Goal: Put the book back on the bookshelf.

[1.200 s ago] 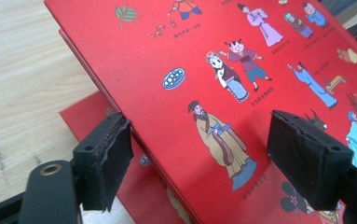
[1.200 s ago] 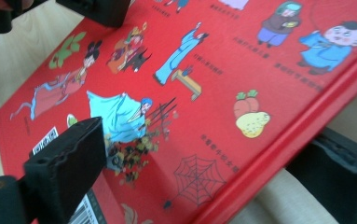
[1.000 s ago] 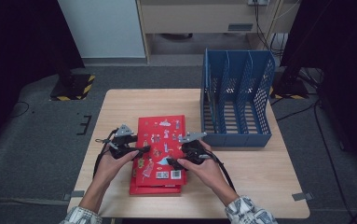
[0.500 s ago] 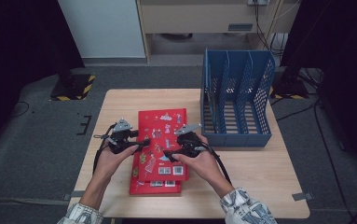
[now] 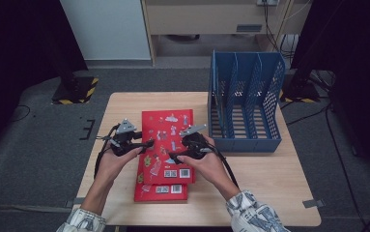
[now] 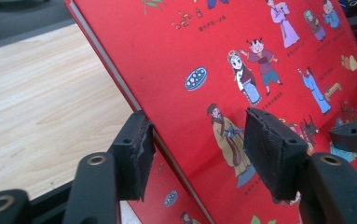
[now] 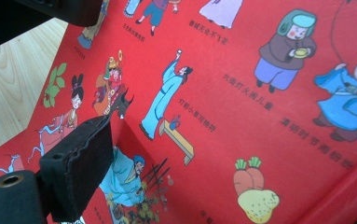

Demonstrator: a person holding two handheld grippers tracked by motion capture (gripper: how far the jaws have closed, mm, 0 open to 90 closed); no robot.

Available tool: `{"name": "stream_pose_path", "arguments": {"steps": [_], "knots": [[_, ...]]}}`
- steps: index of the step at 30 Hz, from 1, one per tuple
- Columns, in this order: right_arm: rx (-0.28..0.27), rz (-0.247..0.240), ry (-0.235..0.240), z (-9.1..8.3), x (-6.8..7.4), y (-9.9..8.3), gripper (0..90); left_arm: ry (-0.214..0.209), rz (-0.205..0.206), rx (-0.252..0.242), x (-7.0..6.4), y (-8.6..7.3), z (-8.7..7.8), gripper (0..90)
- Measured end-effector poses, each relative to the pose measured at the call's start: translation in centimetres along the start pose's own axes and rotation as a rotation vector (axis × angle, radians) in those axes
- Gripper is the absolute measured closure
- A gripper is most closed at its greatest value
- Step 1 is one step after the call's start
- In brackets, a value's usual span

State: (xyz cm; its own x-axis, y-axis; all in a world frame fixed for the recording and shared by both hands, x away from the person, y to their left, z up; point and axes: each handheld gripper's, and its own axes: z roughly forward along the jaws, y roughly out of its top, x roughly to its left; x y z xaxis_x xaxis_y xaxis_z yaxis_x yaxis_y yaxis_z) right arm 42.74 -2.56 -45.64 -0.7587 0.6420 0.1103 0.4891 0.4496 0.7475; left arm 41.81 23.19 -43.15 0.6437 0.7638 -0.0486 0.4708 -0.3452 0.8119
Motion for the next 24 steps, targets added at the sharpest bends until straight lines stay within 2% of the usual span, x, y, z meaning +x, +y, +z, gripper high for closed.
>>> {"name": "stream_pose_path", "arguments": {"steps": [7,24], "knots": [[-0.018,0.002,-0.018,-0.3,-0.3,0.9,13.3,0.004,0.012,-0.007,0.2,0.6,-0.6,48.1],[-0.051,-0.017,-0.075,-0.7,-0.5,2.9,21.1,0.060,0.025,-0.038,0.9,2.5,-1.6,57.2]]}}
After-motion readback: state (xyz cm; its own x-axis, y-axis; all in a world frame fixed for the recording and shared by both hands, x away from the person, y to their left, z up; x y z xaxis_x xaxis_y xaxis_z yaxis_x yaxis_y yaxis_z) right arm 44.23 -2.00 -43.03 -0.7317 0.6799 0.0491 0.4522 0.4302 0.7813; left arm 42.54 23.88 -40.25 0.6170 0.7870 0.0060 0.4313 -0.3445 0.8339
